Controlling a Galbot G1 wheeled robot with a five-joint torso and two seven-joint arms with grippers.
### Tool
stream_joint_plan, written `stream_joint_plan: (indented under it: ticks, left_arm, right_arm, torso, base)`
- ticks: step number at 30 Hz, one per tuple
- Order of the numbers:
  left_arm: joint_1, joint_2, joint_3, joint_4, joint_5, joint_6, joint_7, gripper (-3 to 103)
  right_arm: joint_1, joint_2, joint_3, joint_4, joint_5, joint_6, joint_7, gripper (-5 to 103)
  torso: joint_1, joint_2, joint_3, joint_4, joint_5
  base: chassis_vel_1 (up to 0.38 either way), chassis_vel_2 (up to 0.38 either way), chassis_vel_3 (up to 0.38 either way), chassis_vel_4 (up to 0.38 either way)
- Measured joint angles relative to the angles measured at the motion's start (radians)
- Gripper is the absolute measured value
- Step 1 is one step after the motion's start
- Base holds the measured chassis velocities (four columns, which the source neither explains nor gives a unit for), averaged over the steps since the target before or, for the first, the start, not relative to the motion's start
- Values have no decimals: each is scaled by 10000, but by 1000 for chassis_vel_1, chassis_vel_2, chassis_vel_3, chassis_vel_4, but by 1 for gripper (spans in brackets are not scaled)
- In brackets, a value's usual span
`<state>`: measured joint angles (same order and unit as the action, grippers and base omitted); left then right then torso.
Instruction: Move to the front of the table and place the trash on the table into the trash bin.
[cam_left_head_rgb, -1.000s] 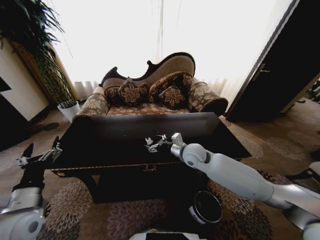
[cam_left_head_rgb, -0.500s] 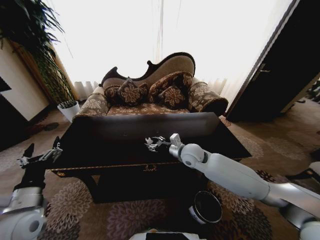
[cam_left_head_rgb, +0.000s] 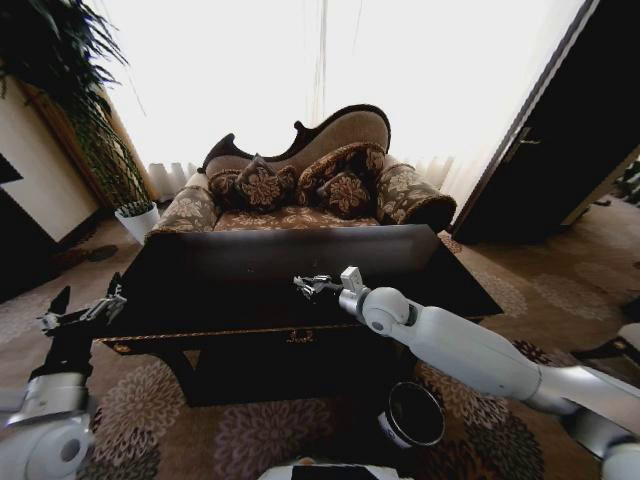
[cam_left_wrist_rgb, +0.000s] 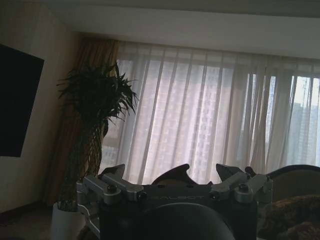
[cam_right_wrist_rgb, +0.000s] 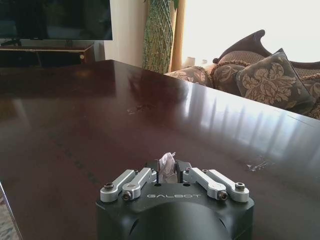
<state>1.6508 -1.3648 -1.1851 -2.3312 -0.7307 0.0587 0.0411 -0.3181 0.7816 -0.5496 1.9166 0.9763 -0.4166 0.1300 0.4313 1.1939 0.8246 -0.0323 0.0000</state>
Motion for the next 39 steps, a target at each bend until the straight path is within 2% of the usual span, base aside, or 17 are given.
stream_joint_plan:
  ticks: [7,11,16,18,21,23,26,33,35,36,39]
  left_arm:
    - [27,10,-35,-33,-18,-4,1,100]
    - [-9,18,63,-8,-12,-8,3,100]
    - [-131,43,284,65,37,-9,4,100]
    - [-151,50,311,87,53,-9,4,100]
    - [-277,108,490,166,94,-10,-11,100]
    - [-303,127,526,172,94,-10,-12,100]
    - [-468,204,696,264,91,-11,-28,100]
    - [-627,189,887,359,99,-28,-58,100]
    - [-705,237,975,387,101,-29,-66,100]
    - [-705,237,975,387,101,-29,-66,100]
    - [-756,302,1038,404,78,-38,-68,100]
  right_arm:
    - [-261,-279,394,205,6,73,-109,21]
    - [-640,-666,878,428,-6,112,-222,21]
    - [-1486,-1493,1878,912,-116,203,-416,20]
    - [-1607,-1575,2031,981,-123,207,-430,20]
    - [-2357,-2051,3135,1474,-122,216,-495,20]
    - [-2498,-2149,3366,1580,-116,216,-507,20]
    - [-3093,-2749,4355,2261,71,225,-493,19]
    - [-3879,-3178,5387,2988,238,232,-373,19]
    - [-4870,-3365,6359,3211,217,233,-372,17]
    - [-4870,-3365,6359,3211,217,233,-372,17]
    - [-6195,-3355,7747,3363,144,271,-392,9]
  torso:
    - [0,0,0,0,1]
    - [0,0,0,0,0]
    - [0,0,0,-1,1]
    - [0,0,0,-1,2]
    - [-1,0,0,0,1]
    - [0,0,0,0,1]
    - [-1,0,0,-3,1]
    - [-1,0,-1,1,-1]
    - [-1,0,0,0,-1]
    - [-1,0,0,0,-1]
    - [-1,0,0,-1,1]
  base:
    - [0,0,0,0]
    - [0,0,0,0]
    - [0,0,0,0]
    - [0,0,0,0]
    - [0,0,0,0]
    - [0,0,0,0]
    - [0,0,0,0]
    - [0,0,0,0]
    - [0,0,0,0]
    - [0,0,0,0]
    - [0,0,0,0]
